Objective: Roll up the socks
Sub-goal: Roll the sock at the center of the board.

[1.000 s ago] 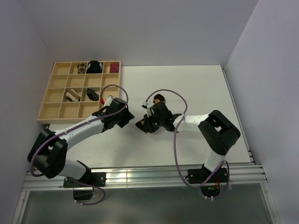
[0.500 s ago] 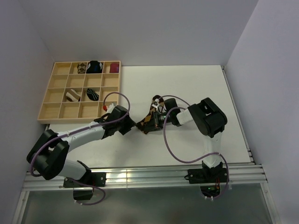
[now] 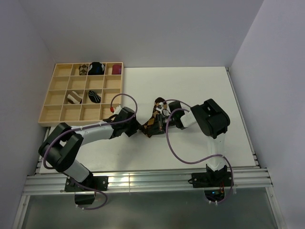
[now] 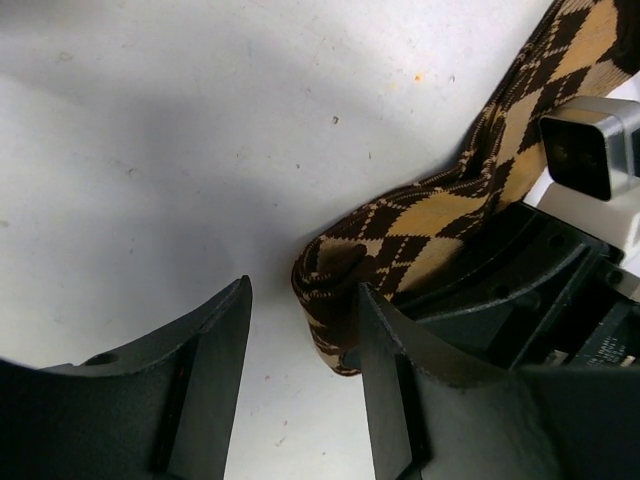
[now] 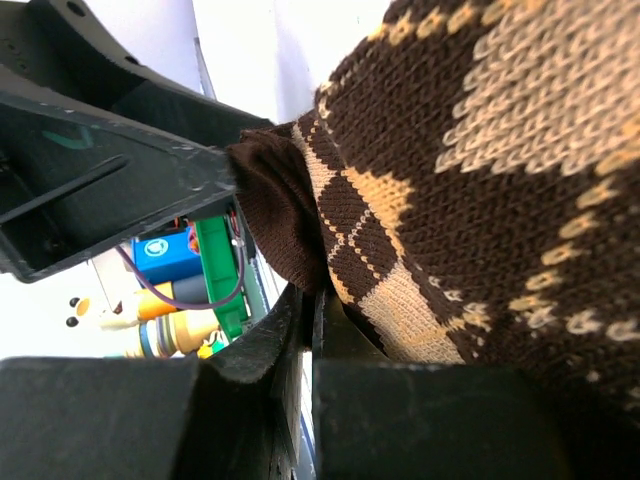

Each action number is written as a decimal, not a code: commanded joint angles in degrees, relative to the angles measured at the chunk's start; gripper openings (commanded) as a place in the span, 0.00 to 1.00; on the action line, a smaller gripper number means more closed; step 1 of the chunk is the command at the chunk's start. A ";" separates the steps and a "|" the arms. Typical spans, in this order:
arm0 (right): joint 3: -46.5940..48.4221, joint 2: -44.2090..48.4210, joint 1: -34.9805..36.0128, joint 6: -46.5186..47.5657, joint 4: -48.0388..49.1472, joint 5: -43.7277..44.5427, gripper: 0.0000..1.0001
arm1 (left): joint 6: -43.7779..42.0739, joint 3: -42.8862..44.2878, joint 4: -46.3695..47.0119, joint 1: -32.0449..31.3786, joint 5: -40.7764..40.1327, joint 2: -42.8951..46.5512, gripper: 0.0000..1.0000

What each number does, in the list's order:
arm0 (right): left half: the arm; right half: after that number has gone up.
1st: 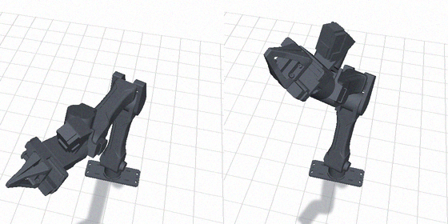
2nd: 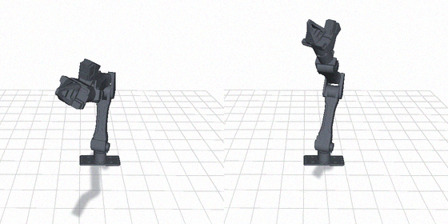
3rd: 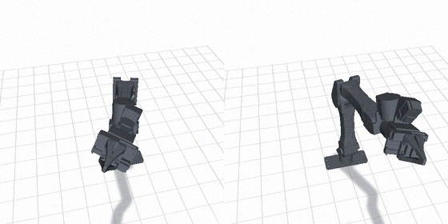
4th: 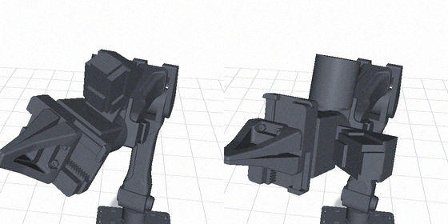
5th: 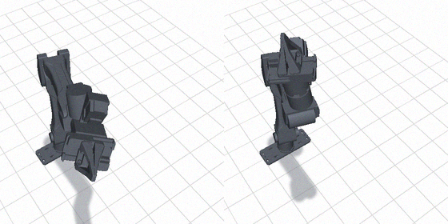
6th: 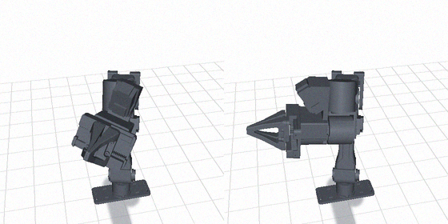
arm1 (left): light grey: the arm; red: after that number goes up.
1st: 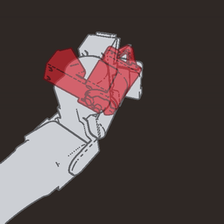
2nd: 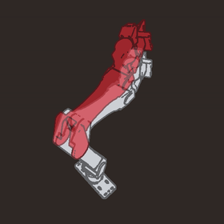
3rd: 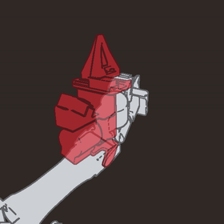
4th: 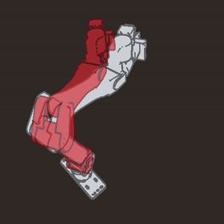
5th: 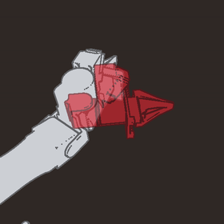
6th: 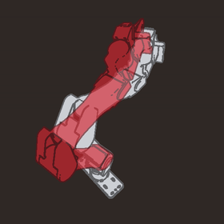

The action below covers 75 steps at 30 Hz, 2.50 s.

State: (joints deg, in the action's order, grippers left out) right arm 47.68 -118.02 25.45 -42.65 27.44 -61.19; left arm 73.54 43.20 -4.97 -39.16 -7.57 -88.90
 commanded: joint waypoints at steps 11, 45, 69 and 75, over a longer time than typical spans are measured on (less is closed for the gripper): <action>0.13 0.24 -0.40 4.33 -7.23 4.93 0.00 | -2.43 6.36 -3.28 -0.39 -0.25 -7.77 0.31; -7.78 27.67 28.33 39.05 -6.08 67.51 0.56 | -12.81 25.09 -27.99 -0.66 2.30 -16.39 0.02; -6.28 22.56 30.01 36.69 -12.41 69.03 0.00 | -9.21 22.37 -24.39 -0.48 1.52 -12.79 0.13; -7.25 24.41 19.47 31.50 -13.03 51.90 0.00 | -5.60 19.12 -19.64 0.66 0.45 -6.56 0.42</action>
State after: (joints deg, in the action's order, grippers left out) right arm 41.50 -95.26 49.43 -7.33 16.49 -0.27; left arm 65.30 63.70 -28.12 -39.11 -5.82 -100.86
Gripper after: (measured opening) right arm 0.050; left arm 0.396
